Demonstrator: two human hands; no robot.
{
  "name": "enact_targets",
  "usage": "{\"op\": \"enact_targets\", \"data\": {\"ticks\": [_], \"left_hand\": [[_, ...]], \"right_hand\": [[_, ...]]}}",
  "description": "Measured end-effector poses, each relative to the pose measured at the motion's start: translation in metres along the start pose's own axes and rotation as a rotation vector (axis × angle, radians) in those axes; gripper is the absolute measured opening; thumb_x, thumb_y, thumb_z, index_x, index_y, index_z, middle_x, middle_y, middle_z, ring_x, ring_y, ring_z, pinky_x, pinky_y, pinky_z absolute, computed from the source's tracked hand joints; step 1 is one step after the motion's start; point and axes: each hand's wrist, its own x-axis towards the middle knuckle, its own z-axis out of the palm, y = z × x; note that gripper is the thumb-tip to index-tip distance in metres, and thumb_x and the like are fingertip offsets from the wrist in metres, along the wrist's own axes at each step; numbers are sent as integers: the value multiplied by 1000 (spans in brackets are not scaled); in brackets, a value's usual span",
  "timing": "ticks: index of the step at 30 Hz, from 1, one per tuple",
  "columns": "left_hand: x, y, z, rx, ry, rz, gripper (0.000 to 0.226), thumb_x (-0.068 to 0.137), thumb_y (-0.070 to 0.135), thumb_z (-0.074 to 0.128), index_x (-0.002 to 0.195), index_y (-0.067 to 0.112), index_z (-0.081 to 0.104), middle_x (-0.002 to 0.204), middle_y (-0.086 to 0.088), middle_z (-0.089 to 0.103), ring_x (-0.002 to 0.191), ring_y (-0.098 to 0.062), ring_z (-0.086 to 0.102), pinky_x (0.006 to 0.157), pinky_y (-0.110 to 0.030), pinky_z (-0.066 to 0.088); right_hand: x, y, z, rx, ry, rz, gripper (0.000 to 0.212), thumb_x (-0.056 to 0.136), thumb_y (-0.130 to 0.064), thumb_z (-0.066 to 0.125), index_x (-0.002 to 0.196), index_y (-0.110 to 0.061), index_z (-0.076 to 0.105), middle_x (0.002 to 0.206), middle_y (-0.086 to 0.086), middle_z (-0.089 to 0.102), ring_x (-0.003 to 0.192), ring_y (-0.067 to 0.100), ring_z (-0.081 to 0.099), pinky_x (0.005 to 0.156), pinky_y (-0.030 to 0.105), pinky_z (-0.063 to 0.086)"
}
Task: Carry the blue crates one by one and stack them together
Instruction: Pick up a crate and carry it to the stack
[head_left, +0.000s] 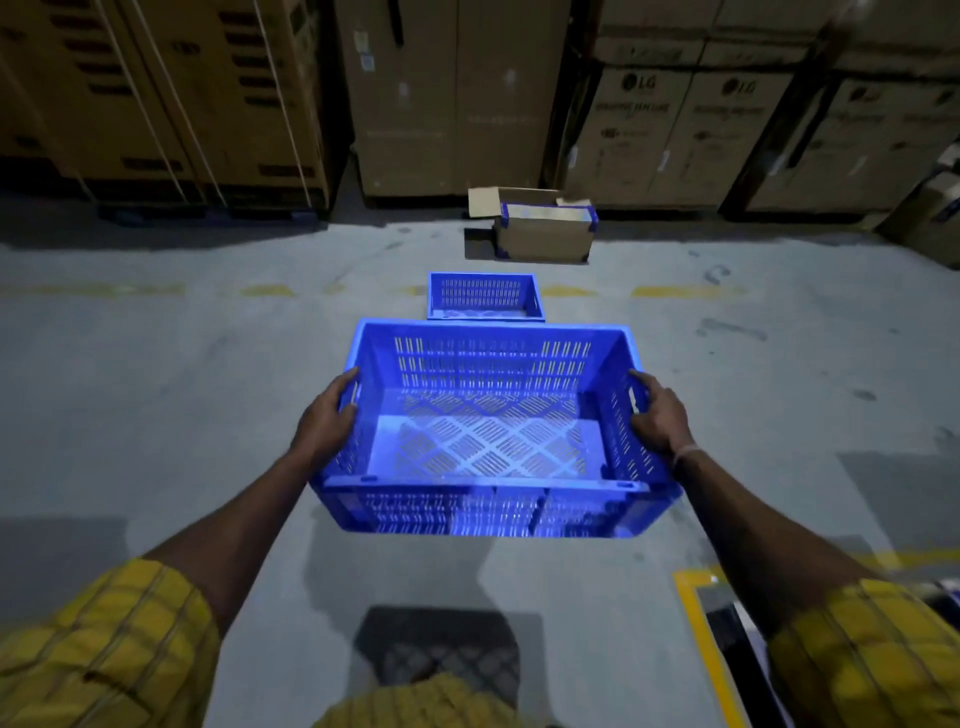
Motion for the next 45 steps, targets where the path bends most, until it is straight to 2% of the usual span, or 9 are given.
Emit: {"op": "enact_targets", "data": {"ticks": [8, 16, 18, 22, 24, 28, 35, 39, 45], "left_hand": [[189, 41, 18, 48, -22, -25, 59, 95, 8, 53, 150, 27, 44, 146, -9, 54, 125, -33, 58, 97, -40, 45], [382, 67, 82, 73, 5, -92, 60, 96, 11, 48, 152, 33, 40, 141, -12, 59, 114, -35, 62, 89, -40, 47], [424, 79, 94, 93, 7, -91, 59, 97, 10, 46, 153, 30, 39, 141, -15, 58, 114, -37, 62, 89, -41, 47], [514, 92, 114, 103, 5, -123, 58, 98, 16, 41, 154, 31, 36, 134, -19, 61, 109, -39, 63, 86, -42, 47], [552, 90, 123, 105, -2, -129, 63, 91, 28, 36, 154, 34, 33, 129, -22, 63, 105, -41, 63, 87, -46, 50], [637, 73, 140, 117, -57, -165, 67, 89, 30, 34, 155, 38, 26, 125, -26, 62, 108, -44, 61, 93, -51, 49], [776, 22, 197, 46, -119, -275, 60, 93, 30, 35, 145, 58, 22, 127, -19, 62, 105, -44, 62, 94, -57, 50], [846, -17, 239, 37, -121, -315, 62, 94, 24, 37, 142, 60, 25, 130, -20, 61, 105, -45, 62, 95, -57, 51], [918, -90, 313, -28, -91, -311, 55, 90, 42, 34, 140, 64, 28, 125, -13, 64, 103, -42, 64, 92, -58, 52]], "right_hand": [[173, -39, 8, 11, 31, 28, 75, 76, 3, 59, 146, -21, 47, 111, 30, 56, 102, 46, 58, 87, 37, 45], [390, -57, 23, 28, -28, 13, 76, 75, -2, 58, 147, -21, 45, 112, 29, 55, 106, 46, 57, 87, 37, 43], [439, -63, 22, 42, -40, 7, 78, 70, -13, 54, 147, -21, 44, 113, 28, 55, 106, 45, 57, 88, 37, 43], [542, -75, 23, 28, -83, 5, 76, 78, 1, 59, 149, -21, 41, 118, 28, 55, 110, 46, 56, 91, 38, 43], [585, -83, 27, 30, -89, 5, 76, 78, -3, 59, 149, -21, 41, 118, 28, 54, 110, 45, 56, 90, 38, 44], [666, -102, 43, 23, -132, -2, 80, 71, -13, 54, 150, -18, 39, 120, 28, 52, 110, 45, 55, 88, 37, 42], [806, -104, 123, -23, -140, 51, 75, 80, 2, 56, 150, -16, 38, 122, 29, 49, 114, 47, 51, 96, 44, 42], [875, -91, 183, -7, -153, 69, 74, 77, -9, 54, 150, -16, 38, 119, 28, 49, 113, 48, 51, 96, 48, 43], [961, -50, 272, 11, -133, 64, 84, 66, -20, 40, 150, -17, 38, 117, 25, 49, 107, 45, 51, 90, 46, 42]]}}
